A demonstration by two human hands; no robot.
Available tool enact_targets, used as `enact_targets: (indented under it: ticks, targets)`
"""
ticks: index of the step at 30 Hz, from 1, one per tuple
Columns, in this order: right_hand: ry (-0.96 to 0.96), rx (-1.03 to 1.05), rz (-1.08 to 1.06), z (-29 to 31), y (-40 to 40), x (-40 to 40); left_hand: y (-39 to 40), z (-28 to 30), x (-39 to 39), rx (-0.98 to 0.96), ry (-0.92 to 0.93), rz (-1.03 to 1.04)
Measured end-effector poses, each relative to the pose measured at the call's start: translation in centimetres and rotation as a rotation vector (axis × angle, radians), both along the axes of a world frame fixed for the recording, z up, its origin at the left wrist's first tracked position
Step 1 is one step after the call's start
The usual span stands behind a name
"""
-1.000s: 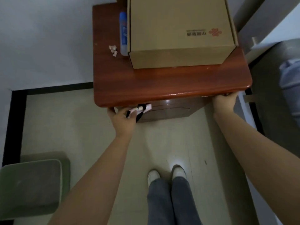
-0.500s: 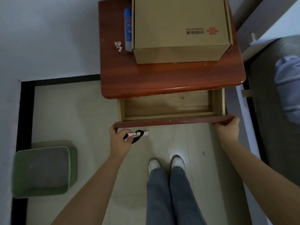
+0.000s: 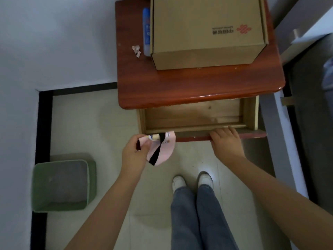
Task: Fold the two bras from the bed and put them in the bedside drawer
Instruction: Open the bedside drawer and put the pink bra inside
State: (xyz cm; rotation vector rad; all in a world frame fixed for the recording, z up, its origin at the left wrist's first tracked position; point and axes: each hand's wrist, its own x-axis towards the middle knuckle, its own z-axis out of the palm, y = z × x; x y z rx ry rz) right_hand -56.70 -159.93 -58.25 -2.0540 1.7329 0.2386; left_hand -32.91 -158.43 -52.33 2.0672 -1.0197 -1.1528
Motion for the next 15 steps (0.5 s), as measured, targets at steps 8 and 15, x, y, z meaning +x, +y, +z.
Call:
enact_targets:
  ticks: [8,15]
  targets:
    - [-0.027,0.084,0.056,0.0,-1.4,0.6,-6.9,-4.7,-3.7,0.167,0.130,0.466]
    - [-0.068,0.048,0.062,-0.5,-1.3,0.5,-8.5,-5.7,-4.0,-0.117,-0.332,-0.092]
